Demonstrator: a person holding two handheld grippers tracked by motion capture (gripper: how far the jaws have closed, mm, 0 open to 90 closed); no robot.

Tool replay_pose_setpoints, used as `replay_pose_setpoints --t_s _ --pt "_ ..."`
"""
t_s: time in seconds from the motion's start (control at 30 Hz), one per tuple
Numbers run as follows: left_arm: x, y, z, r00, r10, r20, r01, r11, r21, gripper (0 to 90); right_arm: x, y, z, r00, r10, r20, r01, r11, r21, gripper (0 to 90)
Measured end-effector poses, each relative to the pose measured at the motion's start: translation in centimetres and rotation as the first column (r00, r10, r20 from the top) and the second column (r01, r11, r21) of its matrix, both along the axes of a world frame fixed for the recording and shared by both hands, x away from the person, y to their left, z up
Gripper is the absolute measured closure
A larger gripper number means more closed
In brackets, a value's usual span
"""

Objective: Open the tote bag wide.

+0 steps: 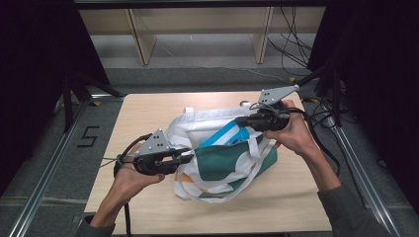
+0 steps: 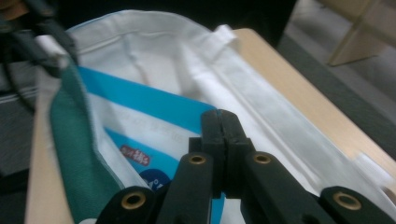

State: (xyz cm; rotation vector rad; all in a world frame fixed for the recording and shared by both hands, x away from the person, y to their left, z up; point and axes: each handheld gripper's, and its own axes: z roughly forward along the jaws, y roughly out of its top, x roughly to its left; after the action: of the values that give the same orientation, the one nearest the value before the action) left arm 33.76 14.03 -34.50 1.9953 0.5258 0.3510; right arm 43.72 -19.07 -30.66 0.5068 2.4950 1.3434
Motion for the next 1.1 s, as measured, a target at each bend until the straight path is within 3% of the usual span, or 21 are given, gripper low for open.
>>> replay_pose_setpoints --t_s 0.03,0.13,0.17,0.23,0.27,0.4,0.43,0.5,0.57,0.6,0.7,0.77,0.9,1.03,1.1 --pt "-0.1 0.1 0.1 1.0 -0.006 0.006 0.006 1.0 0.007 76.6 0.2 -0.1 0.0 0.9998 -0.015 -0.014 0.015 0.9999 -0.002 90.0" --pt "-1.1 0.1 0.0 0.9994 -0.032 0.012 0.031 0.9988 0.038 78.2 0.6 -0.2 -0.3 0.9928 -0.12 0.006 0.12 0.9927 -0.01 90.0" --pt "-1.4 0.0 -0.1 0.9988 -0.044 0.019 0.043 0.9976 0.053 78.4 1.0 -0.4 -0.3 0.9914 -0.131 -0.003 0.131 0.9914 -0.003 90.0" --pt "-1.8 -0.3 -1.0 0.9979 -0.064 -0.001 0.064 0.9956 0.069 79.3 1.4 -0.6 -0.4 0.9864 -0.163 -0.018 0.164 0.9865 0.008 90.0" --pt "-1.8 -0.5 -1.5 0.9979 -0.064 -0.012 0.065 0.9952 0.074 79.6 1.7 -0.8 -0.6 0.984 -0.178 0.006 0.178 0.9839 0.019 90.0" --pt "-1.4 -1.7 -5.4 0.9942 -0.057 -0.091 0.066 0.9928 0.101 80.0 1.7 -1.1 -0.8 0.9826 -0.185 -0.019 0.185 0.9823 0.03 90.0" --pt "-1.3 -2.0 -6.1 0.9941 -0.05 -0.097 0.061 0.9911 0.118 80.0 1.7 -1.2 -0.8 0.9822 -0.187 -0.019 0.187 0.9819 0.029 90.0" --pt "-0.9 -2.9 -8.6 0.992 -0.032 -0.122 0.056 0.979 0.196 80.1 1.6 -1.3 -0.8 0.9812 -0.191 -0.025 0.192 0.9808 0.032 90.0" --pt "0.0 -3.5 -10.2 0.9876 -0.033 -0.153 0.063 0.9783 0.198 80.1 1.6 -1.6 -0.8 0.9822 -0.188 -0.007 0.188 0.9813 0.042 90.0" --pt "0.3 -3.6 -10.7 0.9843 -0.007 -0.176 0.041 0.9807 0.191 80.2 1.4 -1.6 -0.9 0.9815 -0.19 -0.025 0.191 0.9804 0.05 90.0" --pt "1.3 -3.5 -10.9 0.9818 0.012 -0.19 0.017 0.9884 0.151 80.2 1.0 -2.0 -0.9 0.9811 -0.19 -0.033 0.193 0.9776 0.085 86.3" --pt "1.3 -3.4 -10.5 0.9839 0.022 -0.177 0.004 0.9892 0.146 80.2 0.3 -2.6 -0.6 0.9839 -0.179 0.005 0.177 0.9779 0.112 79.1" --pt "1.1 -3.2 -9.8 0.9875 0.032 -0.154 -0.011 0.9911 0.133 80.0 -1.8 -5.2 0.2 0.9807 -0.195 0.012 0.189 0.9625 0.195 72.0" --pt "1.3 -3.5 -10.0 0.9872 0.031 -0.156 -0.009 0.9901 0.14 80.0 -3.5 -6.4 -0.1 0.983 -0.184 0.005 0.181 0.9732 0.141 69.1" --pt "1.5 -3.7 -10.2 0.9882 0.029 -0.151 -0.004 0.9867 0.163 79.9 -3.7 -6.6 -1.0 0.9782 -0.208 -0.001 0.207 0.9731 0.102 70.0"
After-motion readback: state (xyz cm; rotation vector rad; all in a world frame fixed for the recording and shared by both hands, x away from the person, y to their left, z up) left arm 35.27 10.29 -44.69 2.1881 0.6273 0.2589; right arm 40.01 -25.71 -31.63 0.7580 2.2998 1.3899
